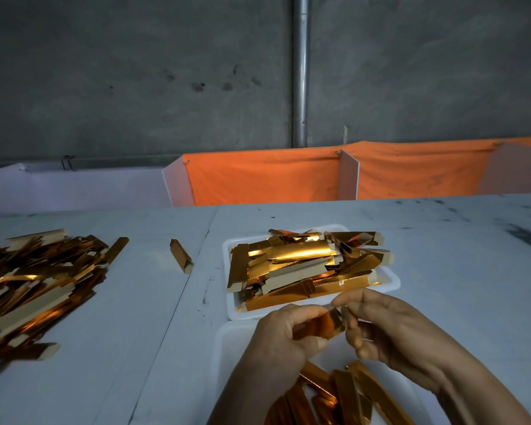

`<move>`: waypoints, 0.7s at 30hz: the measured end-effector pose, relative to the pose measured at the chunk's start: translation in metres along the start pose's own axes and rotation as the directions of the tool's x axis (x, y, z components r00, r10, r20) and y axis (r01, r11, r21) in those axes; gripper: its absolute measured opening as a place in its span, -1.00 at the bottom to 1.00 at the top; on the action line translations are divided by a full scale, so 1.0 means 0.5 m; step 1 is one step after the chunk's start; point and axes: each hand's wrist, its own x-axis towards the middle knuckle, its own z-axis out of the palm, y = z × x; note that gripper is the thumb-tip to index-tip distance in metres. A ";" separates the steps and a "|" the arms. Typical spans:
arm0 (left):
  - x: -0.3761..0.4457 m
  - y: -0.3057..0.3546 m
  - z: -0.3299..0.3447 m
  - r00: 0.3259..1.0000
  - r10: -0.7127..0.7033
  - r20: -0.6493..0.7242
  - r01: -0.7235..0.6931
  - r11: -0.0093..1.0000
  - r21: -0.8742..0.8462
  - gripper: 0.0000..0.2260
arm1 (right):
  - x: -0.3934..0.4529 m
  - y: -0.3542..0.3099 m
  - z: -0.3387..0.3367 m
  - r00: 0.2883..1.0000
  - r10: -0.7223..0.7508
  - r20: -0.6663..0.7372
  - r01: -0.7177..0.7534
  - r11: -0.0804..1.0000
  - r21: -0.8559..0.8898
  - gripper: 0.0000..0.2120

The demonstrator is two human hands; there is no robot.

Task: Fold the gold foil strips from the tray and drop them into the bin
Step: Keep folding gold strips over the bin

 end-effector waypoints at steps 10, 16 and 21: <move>0.002 -0.005 0.001 1.000 0.012 0.021 -0.014 0.997 0.075 -0.61 | 0.000 0.003 0.002 0.997 0.080 -0.020 -0.082 0.983 -0.163 -0.78; 0.002 -0.006 0.000 0.999 0.002 0.032 -0.004 0.998 0.060 -0.63 | -0.004 -0.003 0.003 0.998 0.060 -0.032 -0.065 0.980 -0.187 -0.95; 0.001 -0.003 -0.001 1.000 0.018 0.025 -0.020 0.997 0.070 -0.64 | -0.003 -0.001 0.008 0.999 0.020 -0.038 -0.030 0.962 -0.271 -0.93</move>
